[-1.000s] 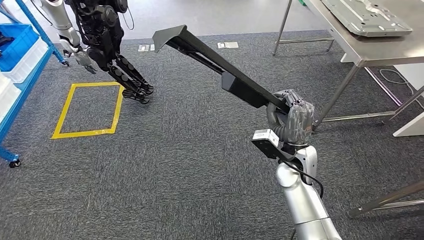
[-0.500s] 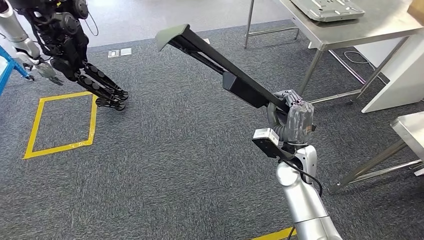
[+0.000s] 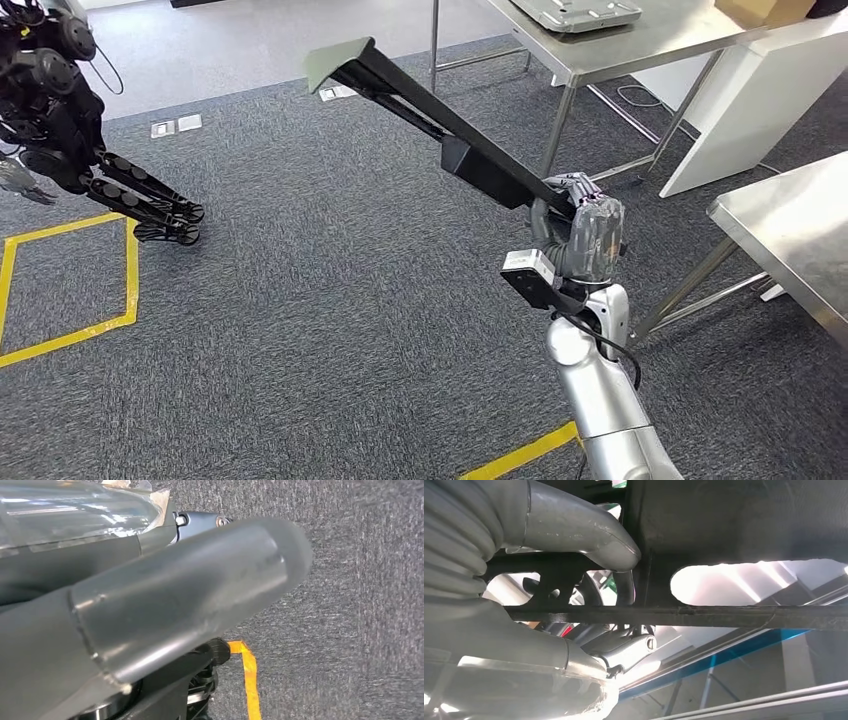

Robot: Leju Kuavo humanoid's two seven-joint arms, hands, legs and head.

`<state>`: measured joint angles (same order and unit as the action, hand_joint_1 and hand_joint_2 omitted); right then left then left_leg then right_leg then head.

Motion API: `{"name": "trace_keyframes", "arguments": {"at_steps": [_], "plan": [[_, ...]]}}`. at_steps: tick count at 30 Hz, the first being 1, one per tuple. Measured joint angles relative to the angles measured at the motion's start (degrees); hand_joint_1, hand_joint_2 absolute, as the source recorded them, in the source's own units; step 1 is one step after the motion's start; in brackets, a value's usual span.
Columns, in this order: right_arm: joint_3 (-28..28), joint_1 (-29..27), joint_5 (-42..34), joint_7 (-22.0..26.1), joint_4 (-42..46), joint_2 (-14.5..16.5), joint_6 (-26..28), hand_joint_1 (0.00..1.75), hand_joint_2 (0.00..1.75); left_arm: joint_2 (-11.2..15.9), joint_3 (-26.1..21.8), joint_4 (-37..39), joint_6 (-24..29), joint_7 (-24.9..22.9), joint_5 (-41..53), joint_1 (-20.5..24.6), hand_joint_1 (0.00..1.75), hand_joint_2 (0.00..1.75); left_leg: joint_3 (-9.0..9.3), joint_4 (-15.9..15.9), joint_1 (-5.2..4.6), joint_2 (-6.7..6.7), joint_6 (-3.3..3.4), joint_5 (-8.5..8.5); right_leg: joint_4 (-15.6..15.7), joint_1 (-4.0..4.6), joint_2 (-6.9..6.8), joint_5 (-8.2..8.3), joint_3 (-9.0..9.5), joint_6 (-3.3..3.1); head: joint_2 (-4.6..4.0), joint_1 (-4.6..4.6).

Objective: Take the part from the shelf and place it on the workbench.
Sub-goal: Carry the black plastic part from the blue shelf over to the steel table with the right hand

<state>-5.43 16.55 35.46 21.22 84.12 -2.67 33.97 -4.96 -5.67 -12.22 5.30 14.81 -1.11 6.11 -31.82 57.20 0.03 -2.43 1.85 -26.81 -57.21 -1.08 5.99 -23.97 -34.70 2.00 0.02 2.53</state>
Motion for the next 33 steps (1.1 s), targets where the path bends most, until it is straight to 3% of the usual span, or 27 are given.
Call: {"name": "trace_keyframes", "arguments": {"at_steps": [2,5,6,7,8,10,12,13,15,17,18,20,21,22,23,24,25,27,29,31,33], "plan": [[-0.1,0.19,-0.05,0.0,-0.09,0.0,0.0,1.75,1.75,0.19,-0.23,0.0,-1.11,0.94,-0.03,-0.13,0.0,0.0,0.15,-0.82,0.14,1.12,0.64,0.68,-1.69,0.13,-1.23,-0.98,-1.24,0.11,0.0,0.1],[-0.23,0.64,-0.15,-0.12,-0.27,0.1,0.01,1.75,1.75,0.53,-0.51,0.02,-1.75,1.58,-0.1,-0.63,0.0,0.0,-0.01,-1.27,0.08,2.96,1.09,1.09,-12.47,0.25,-4.8,-5.82,-6.35,-0.44,0.0,0.33],[-0.23,0.67,-0.18,-0.19,-0.37,0.14,0.01,1.75,1.75,0.6,-0.56,0.02,-1.81,1.66,-0.11,-0.82,0.0,0.0,-0.09,-1.26,0.02,3.6,1.08,1.09,-15.75,0.2,-5.19,-6.94,-7.78,-0.32,0.0,0.33],[-0.23,0.65,-0.19,-0.26,-0.46,0.16,0.02,1.75,1.75,0.63,-0.59,0.02,-1.83,1.72,-0.11,-0.95,0.0,0.0,-0.14,-1.24,-0.01,4.2,1.07,1.08,-16.99,0.12,-5.37,-7.21,-8.19,-0.01,0.0,0.32],[-0.23,0.65,-0.19,-0.31,-0.54,0.17,0.02,1.75,1.75,0.64,-0.64,0.02,-1.84,1.76,-0.11,-1.04,0.0,0.0,-0.15,-1.22,0.0,4.79,1.03,1.05,-15.91,0.04,-5.59,-6.64,-7.4,0.47,0.0,0.33],[-0.24,0.69,-0.19,-0.38,-0.6,0.18,0.02,1.75,1.75,0.66,-0.72,0.02,-1.84,1.77,-0.1,-1.06,0.0,0.0,-0.04,-1.05,-0.03,5.8,0.74,0.86,-7.58,-0.08,-7.26,-3.95,-2.74,1.36,0.0,0.37],[-0.25,0.7,-0.19,-0.48,-0.6,0.21,0.02,1.75,1.75,0.73,-0.81,0.02,-1.72,1.74,-0.09,-1.05,0.0,0.0,-0.01,-0.69,-0.35,6.63,0.15,0.49,-1.03,0.07,-8.97,-2.14,0.94,1.17,0.0,0.37],[-0.24,0.64,-0.19,-0.55,-0.6,0.22,0.04,1.75,1.75,0.75,-0.87,0.02,-1.34,1.5,-0.09,-1.02,0.0,0.0,-0.02,-0.55,-0.5,6.98,-0.14,0.38,-0.04,0.18,-9.26,-1.93,1.44,0.75,0.0,0.37],[-0.17,0.5,-0.28,-0.6,-0.61,0.18,0.11,1.75,1.75,0.6,-0.96,0.02,-0.01,0.58,-0.09,-0.77,0.0,0.0,-0.01,-0.49,-0.46,7.73,-0.63,0.33,-0.11,0.26,-8.1,-1.64,1.26,-0.01,0.0,0.33],[-0.1,0.47,-0.45,-0.4,-0.63,0.15,0.2,1.75,1.75,0.32,-0.99,0.02,1.16,-0.28,-0.04,-0.36,0.0,0.0,-0.44,0.72,-0.1,6.52,-1.28,-0.77,0.05,0.07,-7.09,-1.36,1.17,-0.58,0.0,0.25],[-0.08,0.49,-0.52,-0.28,-0.68,0.18,0.22,1.75,1.75,0.21,-0.99,0.02,1.45,-0.5,-0.02,-0.22,0.0,0.0,-1.37,2.96,0.06,5.26,-1.6,-2.28,0.13,-0.08,-6.61,-1.23,1.19,-0.9,0.0,0.19],[-0.06,0.52,-0.65,-0.14,-0.9,0.31,0.23,1.75,1.75,0.01,-0.99,0.02,1.62,-0.71,0.03,-0.19,0.0,0.0,-4.88,10.69,0.23,3.03,-1.96,-6.26,0.14,-0.02,-5.6,-1.13,1.11,-1.29,0.0,0.1],[-0.06,0.49,-0.68,-0.12,-1.06,0.38,0.23,1.75,1.75,-0.05,-0.99,0.02,1.64,-0.78,0.05,-0.23,0.0,0.0,-6.78,14.49,0.23,2.68,-1.99,-7.69,0.13,0.11,-5.01,-1.07,1.06,-1.44,0.0,0.08],[-0.06,0.46,-0.71,-0.1,-1.21,0.43,0.23,1.75,1.75,-0.1,-0.99,0.02,1.65,-0.82,0.06,-0.27,0.0,0.0,-7.98,16.61,0.22,2.56,-1.89,-8.01,0.12,0.24,-4.39,-1.03,1.03,-1.51,0.0,0.08],[-0.06,0.43,-0.73,-0.09,-1.34,0.45,0.23,1.75,1.75,-0.12,-0.99,0.02,1.67,-0.82,0.06,-0.28,0.0,0.0,-8.1,16.46,0.21,2.45,-1.65,-7.16,0.11,0.36,-3.75,-0.99,1.03,-1.55,0.0,0.08],[-0.06,0.42,-0.75,-0.06,-1.42,0.45,0.23,1.75,1.75,-0.13,-0.99,0.02,1.69,-0.78,0.06,-0.27,0.0,0.0,-7.09,14.04,0.17,2.25,-1.32,-5.36,0.11,0.45,-3.13,-0.96,1.08,-1.59,0.0,0.08],[-0.06,0.43,-0.78,-0.01,-1.46,0.46,0.23,1.75,1.75,-0.1,-0.99,0.02,1.7,-0.69,0.06,-0.25,0.0,0.0,-5.18,9.95,0.11,1.61,-0.87,-3.02,0.11,0.49,-2.52,-0.96,1.15,-1.58,0.0,0.09],[-0.07,0.51,-0.82,0.1,-1.51,0.48,0.25,1.75,1.75,0.04,-1.0,0.02,1.67,-0.47,0.06,-0.24,0.0,0.0,-1.59,2.6,-0.01,-0.33,-0.11,-0.15,0.07,0.57,-1.51,-0.87,1.11,-1.44,0.0,0.09],[-0.09,0.6,-0.85,0.15,-1.57,0.5,0.31,1.75,1.75,0.17,-1.02,0.02,1.18,-0.03,0.06,-0.26,0.0,0.0,-0.43,0.12,-0.26,-1.11,0.24,0.17,0.08,0.43,-0.65,-0.63,0.8,-1.03,0.0,0.04],[-0.1,0.59,-0.91,0.14,-1.59,0.45,0.41,1.75,1.75,0.29,-1.02,0.02,-0.05,0.89,0.09,-0.32,0.0,0.0,-0.26,-0.5,-0.33,-0.11,0.51,0.57,0.05,0.26,-0.31,-0.47,0.4,-0.56,0.0,0.01],[-0.16,0.65,-0.93,0.07,-1.54,0.36,0.55,1.75,1.75,0.53,-1.03,0.03,-1.14,1.81,0.2,-0.49,0.0,0.0,0.08,-1.43,-0.07,1.04,0.98,1.17,-2.28,0.4,-2.23,-1.79,-1.01,-0.53,0.0,0.13]]}}
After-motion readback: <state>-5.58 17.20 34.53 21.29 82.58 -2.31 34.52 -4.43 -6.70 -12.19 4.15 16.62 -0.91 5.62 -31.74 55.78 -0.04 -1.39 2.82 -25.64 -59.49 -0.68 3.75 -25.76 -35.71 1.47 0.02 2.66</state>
